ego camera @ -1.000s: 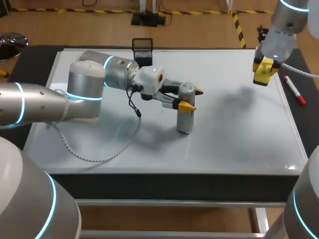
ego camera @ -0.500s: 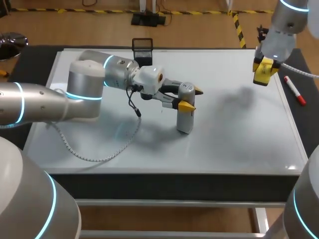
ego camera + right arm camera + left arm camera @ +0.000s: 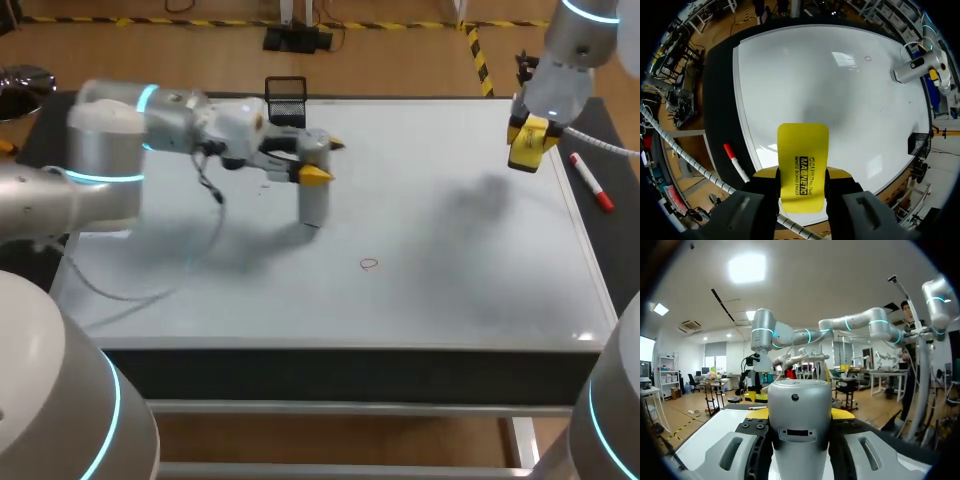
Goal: Pick up the inspection probe, press it on each red-marked spot on the whiteboard one by one, put down the probe, pick up the eraser, and wipe off all the red marks.
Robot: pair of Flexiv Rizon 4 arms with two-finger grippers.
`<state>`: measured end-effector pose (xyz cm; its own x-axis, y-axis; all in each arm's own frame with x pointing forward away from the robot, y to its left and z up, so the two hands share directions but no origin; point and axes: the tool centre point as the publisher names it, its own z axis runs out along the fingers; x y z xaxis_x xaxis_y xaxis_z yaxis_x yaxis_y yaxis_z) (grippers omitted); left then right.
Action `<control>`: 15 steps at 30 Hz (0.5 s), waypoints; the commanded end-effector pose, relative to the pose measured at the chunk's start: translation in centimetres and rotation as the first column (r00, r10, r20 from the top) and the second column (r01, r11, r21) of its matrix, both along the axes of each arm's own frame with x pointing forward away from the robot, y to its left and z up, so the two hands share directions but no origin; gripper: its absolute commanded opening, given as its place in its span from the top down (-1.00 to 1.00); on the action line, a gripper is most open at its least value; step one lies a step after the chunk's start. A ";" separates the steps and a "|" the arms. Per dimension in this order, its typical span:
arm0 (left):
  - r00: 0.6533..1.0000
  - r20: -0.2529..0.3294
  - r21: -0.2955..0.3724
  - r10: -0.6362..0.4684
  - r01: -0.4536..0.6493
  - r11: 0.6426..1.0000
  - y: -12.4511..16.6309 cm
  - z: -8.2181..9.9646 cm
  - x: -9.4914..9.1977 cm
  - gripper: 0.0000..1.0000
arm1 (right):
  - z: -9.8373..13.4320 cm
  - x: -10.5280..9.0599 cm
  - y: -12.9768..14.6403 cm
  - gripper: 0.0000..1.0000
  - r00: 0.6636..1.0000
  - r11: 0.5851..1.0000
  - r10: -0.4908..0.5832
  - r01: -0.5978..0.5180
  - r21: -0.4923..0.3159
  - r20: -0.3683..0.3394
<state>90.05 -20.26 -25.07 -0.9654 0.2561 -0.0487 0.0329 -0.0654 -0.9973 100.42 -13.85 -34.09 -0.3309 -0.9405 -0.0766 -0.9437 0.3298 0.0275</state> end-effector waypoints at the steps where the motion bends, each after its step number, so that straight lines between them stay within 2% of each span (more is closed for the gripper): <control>1: 0.996 0.017 0.019 0.092 -0.092 0.996 6.5 2.0 0.5 1.00 | 0.1 0.1 -0.1 1.00 1.000 1.000 0.003 -0.003 -0.003 -0.001; 4: 0.991 0.023 0.000 0.132 -0.132 0.991 9.2 2.3 1.6 1.00 | 0.1 0.1 -0.1 1.00 1.000 1.000 0.003 -0.003 -0.003 -0.001; 11: 0.975 0.029 0.031 0.222 -0.223 0.974 14.9 2.4 4.1 1.00 | 0.1 0.1 -0.1 1.00 1.000 1.000 0.003 -0.003 -0.003 -0.001; 12: 0.971 0.016 0.010 0.239 -0.239 0.971 15.7 2.3 4.5 1.00 | 0.1 0.1 -0.1 1.00 1.000 1.000 0.003 -0.003 -0.003 -0.001; 15: 0.965 0.011 0.013 0.261 -0.261 0.965 17.3 2.2 5.0 1.00 | 0.1 0.1 -0.1 1.00 1.000 1.000 0.003 -0.003 -0.003 -0.001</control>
<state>95.48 -5.52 -22.94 -0.9982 0.0143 -0.0582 0.0575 -0.0418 -0.9975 100.42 -13.85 -34.09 -0.3310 -0.9405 -0.0766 -0.9436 0.3299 0.0275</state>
